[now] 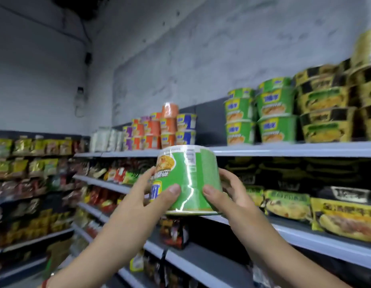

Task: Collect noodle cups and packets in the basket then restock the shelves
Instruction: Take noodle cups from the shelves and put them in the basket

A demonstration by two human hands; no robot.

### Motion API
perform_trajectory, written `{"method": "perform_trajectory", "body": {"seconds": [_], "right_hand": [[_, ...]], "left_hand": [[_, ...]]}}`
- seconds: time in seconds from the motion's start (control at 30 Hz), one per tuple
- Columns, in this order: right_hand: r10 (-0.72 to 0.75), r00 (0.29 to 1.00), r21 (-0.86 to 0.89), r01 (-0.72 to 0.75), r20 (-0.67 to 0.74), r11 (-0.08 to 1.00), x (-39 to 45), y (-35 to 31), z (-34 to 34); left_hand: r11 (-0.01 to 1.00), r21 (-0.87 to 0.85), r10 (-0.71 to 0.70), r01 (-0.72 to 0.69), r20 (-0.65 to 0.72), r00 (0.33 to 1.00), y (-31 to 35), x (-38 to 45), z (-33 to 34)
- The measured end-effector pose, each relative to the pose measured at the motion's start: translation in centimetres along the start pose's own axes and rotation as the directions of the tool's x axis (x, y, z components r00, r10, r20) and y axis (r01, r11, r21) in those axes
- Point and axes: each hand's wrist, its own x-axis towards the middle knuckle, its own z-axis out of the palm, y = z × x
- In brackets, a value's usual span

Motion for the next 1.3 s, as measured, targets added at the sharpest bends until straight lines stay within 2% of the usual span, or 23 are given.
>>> {"method": "perform_trajectory", "body": {"seconds": [0.17,0.33,0.53,0.73,0.87,1.0,1.13,1.23,1.3], "right_hand": [[-0.092,0.986,-0.093,0.079,-0.140,0.992,0.7,-5.2,-2.3],[-0.176,0.967,-0.247,0.128,-0.184,0.960,1.3,-8.5,-4.9],[-0.254,0.962,-0.436,0.189,-0.095,0.880,3.5,-9.4,-7.3],[-0.355,0.930,-0.563,0.242,-0.098,0.790,8.7,-9.8,-9.5],[-0.436,0.899,-0.667,0.301,-0.041,0.682,13.6,-11.3,-12.0],[-0.483,0.875,-0.799,0.270,-0.030,0.538,20.4,-12.7,-14.7],[-0.530,0.833,-0.872,0.132,-0.160,0.471,28.7,-13.7,-18.6],[-0.539,0.808,-0.903,0.021,-0.238,0.430,33.8,-13.5,-21.2],[-0.544,0.783,-0.901,-0.049,-0.303,0.432,36.0,-12.7,-22.5]], "left_hand": [[0.989,-0.045,0.145,-0.142,0.082,0.986,3.9,3.9,2.0],[0.963,-0.154,0.249,-0.221,0.200,0.948,5.7,6.7,4.3],[0.966,-0.112,0.258,-0.235,0.295,0.920,4.1,9.6,5.0],[0.918,-0.208,0.388,-0.338,0.289,0.875,4.8,15.8,6.7],[0.877,-0.176,0.477,-0.446,0.226,0.849,5.1,23.6,8.6],[0.824,-0.267,0.559,-0.501,0.234,0.795,6.6,32.4,11.3],[0.770,-0.380,0.606,-0.512,0.183,0.774,7.7,41.3,15.5],[0.773,-0.351,0.601,-0.529,0.136,0.788,8.3,46.5,19.2],[0.819,-0.263,0.562,-0.510,0.187,0.806,8.3,49.5,21.8]]}}
